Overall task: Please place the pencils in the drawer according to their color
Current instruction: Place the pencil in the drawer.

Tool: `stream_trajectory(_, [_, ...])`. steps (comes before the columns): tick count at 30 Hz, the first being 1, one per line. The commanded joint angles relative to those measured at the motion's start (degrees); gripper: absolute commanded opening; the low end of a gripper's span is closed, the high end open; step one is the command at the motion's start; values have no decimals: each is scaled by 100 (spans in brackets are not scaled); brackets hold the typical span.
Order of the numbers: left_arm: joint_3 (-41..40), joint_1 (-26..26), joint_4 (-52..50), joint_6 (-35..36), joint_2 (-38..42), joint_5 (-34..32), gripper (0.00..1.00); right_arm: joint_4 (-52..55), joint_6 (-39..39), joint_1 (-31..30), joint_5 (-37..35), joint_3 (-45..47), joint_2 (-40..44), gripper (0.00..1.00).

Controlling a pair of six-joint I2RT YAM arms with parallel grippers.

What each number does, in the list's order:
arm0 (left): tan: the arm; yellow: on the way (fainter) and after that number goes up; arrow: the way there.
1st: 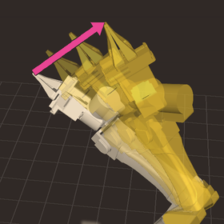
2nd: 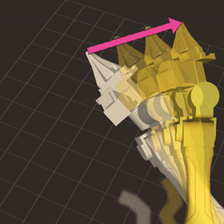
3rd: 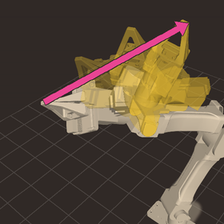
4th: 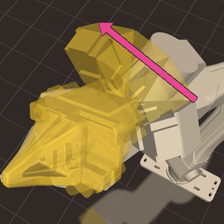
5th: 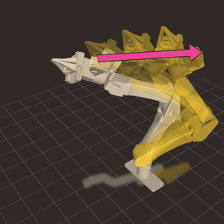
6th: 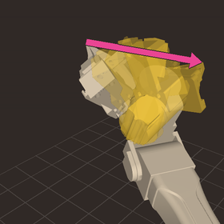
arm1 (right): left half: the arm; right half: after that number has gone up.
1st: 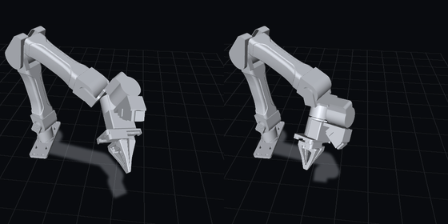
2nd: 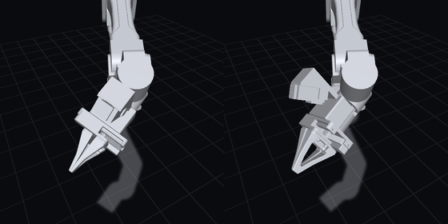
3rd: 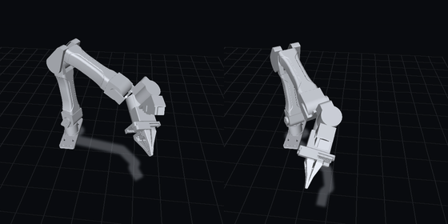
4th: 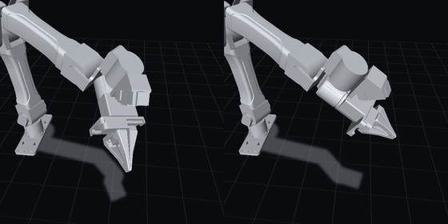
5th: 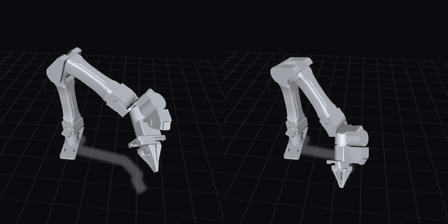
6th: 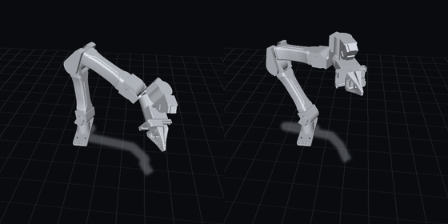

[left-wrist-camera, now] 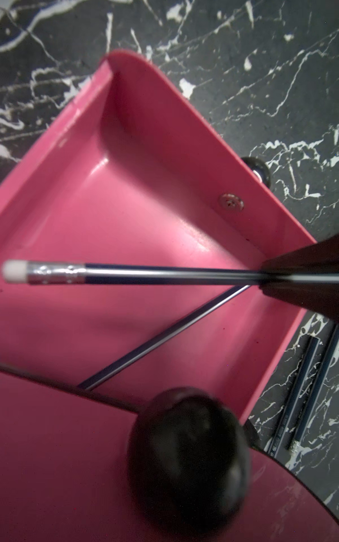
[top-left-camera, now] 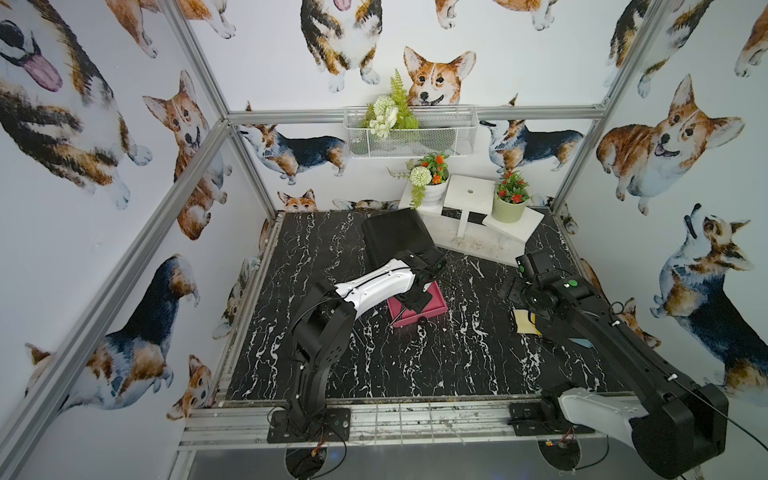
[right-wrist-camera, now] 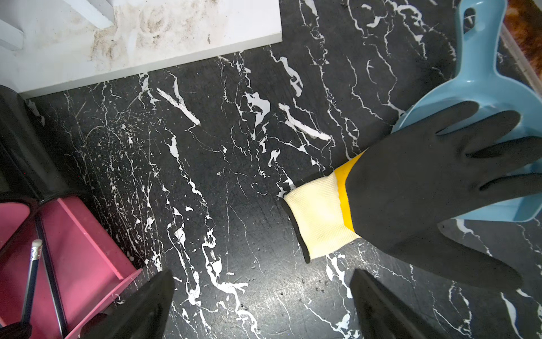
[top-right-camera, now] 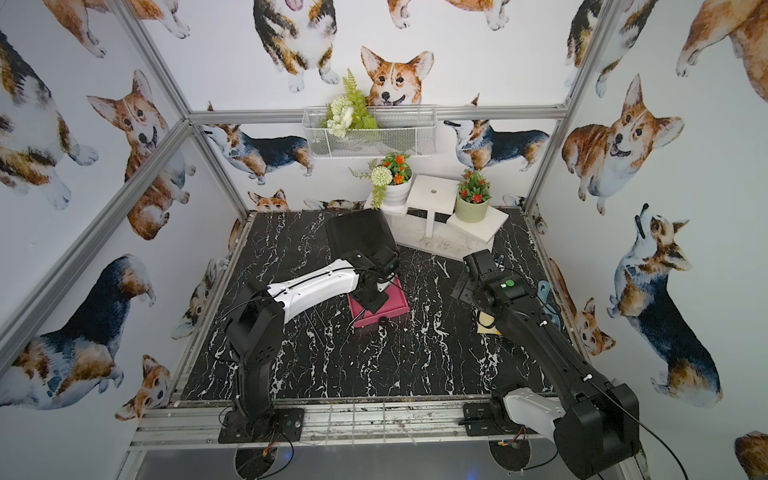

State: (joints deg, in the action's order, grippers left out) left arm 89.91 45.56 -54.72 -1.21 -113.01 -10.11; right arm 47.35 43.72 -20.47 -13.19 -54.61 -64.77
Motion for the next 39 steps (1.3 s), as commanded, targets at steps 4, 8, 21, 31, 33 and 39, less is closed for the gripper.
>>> stream_trajectory(4, [381, -8, -557, -236, -316, -197, 2, -77, 57, 8, -12, 45, 217, 100])
stream_trajectory(8, [717, -53, -755, -400, -542, -315, 2, -66, 56, 8, -31, 55, 277, 100])
stream_trajectory(21, [1401, -83, -885, -1063, -821, -300, 33, -101, 68, 9, 14, 98, 341, 100])
stream_trajectory(31, [1010, -57, -661, -1342, -151, 139, 34, -88, 57, 12, 20, 179, 533, 100])
stream_trajectory(33, [555, -38, -520, -1413, 270, 70, 34, -45, 2, 8, -26, 179, 596, 100])
stream_trajectory(39, [-1471, -55, 471, -1808, 1895, 37, 33, 115, -93, -1, -249, 153, 825, 100])
